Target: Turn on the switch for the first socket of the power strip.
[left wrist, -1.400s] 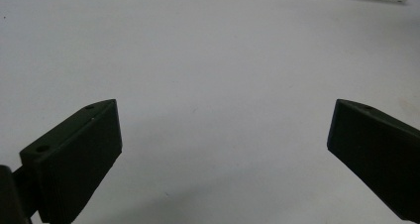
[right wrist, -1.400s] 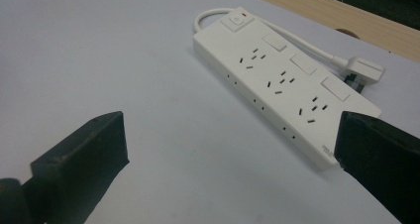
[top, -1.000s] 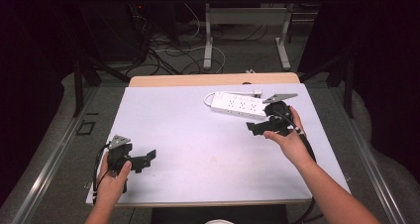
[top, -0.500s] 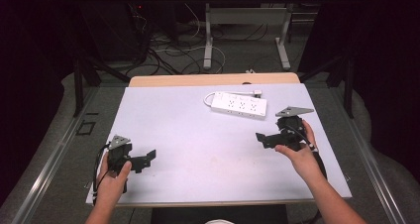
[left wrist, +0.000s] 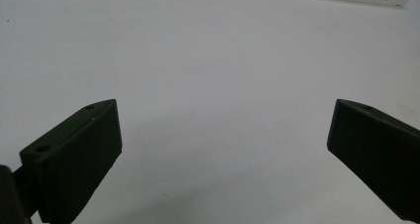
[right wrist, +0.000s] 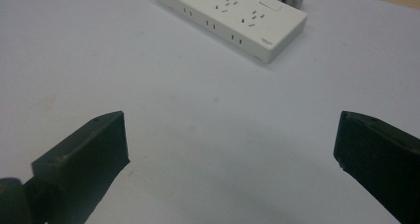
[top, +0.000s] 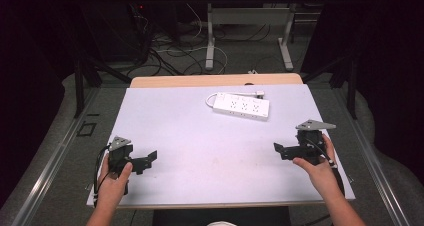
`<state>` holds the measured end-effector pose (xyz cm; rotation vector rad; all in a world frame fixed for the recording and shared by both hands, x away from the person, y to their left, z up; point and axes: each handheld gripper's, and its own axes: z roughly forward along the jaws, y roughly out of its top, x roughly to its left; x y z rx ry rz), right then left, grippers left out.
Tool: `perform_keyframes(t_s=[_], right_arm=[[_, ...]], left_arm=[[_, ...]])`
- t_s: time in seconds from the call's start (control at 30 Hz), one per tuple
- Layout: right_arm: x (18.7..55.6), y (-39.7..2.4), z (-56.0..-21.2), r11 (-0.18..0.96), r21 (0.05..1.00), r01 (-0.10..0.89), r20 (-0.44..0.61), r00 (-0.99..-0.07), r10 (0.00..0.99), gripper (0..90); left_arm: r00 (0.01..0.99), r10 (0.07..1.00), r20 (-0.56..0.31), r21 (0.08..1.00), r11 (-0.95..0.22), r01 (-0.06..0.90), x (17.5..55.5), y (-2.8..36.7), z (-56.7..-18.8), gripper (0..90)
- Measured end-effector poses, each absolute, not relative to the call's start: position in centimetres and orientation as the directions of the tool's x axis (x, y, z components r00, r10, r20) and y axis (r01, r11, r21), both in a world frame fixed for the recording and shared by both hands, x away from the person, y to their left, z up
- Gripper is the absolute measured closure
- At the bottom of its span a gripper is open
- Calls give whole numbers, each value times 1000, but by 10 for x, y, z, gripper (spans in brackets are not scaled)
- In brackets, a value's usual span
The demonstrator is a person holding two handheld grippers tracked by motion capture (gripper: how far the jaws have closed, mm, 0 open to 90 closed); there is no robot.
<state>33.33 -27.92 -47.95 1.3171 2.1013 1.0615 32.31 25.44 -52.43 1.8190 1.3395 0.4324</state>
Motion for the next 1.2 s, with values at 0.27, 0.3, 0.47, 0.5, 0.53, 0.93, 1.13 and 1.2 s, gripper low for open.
perform_keyframes(t_s=[0.27,0.3,0.47,0.5,0.53,0.93,1.13,1.2], right_arm=[[330,-300,-499,198,787,584,65,-397,915,0],[330,-302,-501,196,792,578,62,-396,916,0],[329,-310,-507,164,805,571,80,-377,923,0],[329,-310,-508,153,806,572,89,-372,924,0],[329,-312,-509,156,809,567,81,-370,925,0],[332,-331,-530,128,792,596,87,-318,944,0],[333,-341,-538,106,783,613,88,-278,956,0],[334,-344,-540,93,782,617,93,-263,960,0]], left_arm=[[371,909,-187,772,-98,628,323,254,-525,4],[372,909,-187,771,-98,629,323,254,-525,3],[370,910,-187,778,-93,621,324,254,-526,3],[370,910,-186,777,-94,623,324,254,-526,3],[370,910,-186,777,-94,623,324,254,-527,4],[365,911,-190,775,-89,626,324,254,-528,4],[370,911,-183,770,-100,630,324,255,-527,3],[369,911,-184,771,-99,630,325,256,-528,4]])
